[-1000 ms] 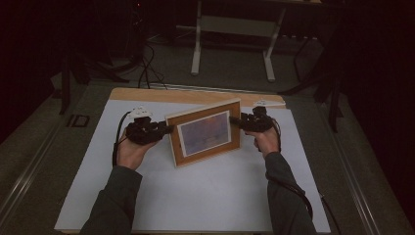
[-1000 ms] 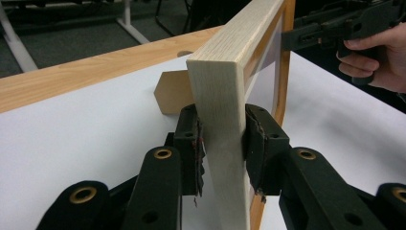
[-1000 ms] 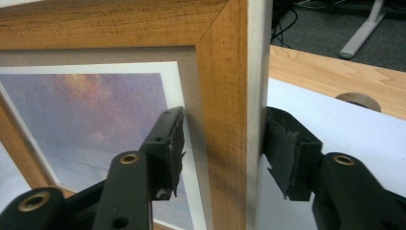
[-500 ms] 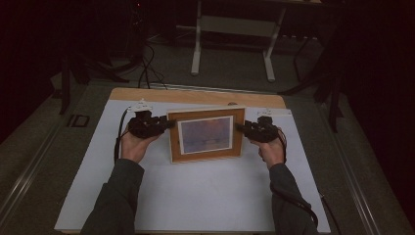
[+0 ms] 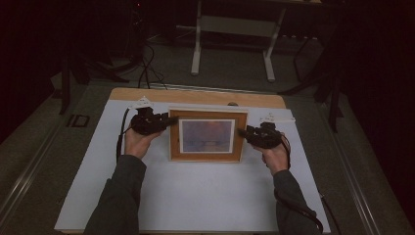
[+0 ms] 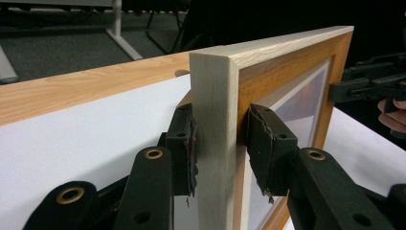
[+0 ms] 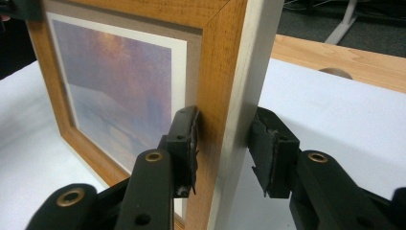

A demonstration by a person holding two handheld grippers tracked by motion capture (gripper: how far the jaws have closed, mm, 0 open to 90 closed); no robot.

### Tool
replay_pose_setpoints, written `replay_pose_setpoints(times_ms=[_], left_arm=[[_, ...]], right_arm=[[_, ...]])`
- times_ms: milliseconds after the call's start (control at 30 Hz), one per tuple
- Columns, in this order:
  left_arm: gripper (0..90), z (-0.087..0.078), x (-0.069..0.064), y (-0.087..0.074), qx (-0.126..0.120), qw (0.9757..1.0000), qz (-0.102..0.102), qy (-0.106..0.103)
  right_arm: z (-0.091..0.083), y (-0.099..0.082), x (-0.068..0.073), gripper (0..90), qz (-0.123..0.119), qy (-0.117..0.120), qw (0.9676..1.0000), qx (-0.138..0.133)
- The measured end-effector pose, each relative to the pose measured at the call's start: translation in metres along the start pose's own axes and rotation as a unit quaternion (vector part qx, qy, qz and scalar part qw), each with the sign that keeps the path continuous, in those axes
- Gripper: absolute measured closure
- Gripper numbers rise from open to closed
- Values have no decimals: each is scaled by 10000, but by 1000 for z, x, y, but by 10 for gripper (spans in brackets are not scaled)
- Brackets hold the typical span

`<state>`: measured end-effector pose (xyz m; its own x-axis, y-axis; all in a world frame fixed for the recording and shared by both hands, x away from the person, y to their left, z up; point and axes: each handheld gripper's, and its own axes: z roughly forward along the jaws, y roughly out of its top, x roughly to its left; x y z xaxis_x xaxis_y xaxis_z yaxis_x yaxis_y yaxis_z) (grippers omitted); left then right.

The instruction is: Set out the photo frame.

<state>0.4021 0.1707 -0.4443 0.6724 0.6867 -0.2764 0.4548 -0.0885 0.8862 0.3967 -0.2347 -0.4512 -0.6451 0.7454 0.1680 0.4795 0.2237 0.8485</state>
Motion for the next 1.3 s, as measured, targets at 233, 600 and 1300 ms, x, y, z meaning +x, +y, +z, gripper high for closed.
replay_pose_setpoints(times_ms=[233, 600, 1300], left_arm=[[647, 0, -2, 0, 12, 10000, -20, 69], [587, -7, -6, 0, 56, 9999, -26, 102], [522, -55, -12, -35, 190, 9957, -100, 904]], right_arm=[[0, -1, -1, 632, 1, 39, 10000, -35], [-7, -3, -4, 600, -8, -103, 9999, -135], [-28, -18, -22, 574, 333, -306, 9988, -200]])
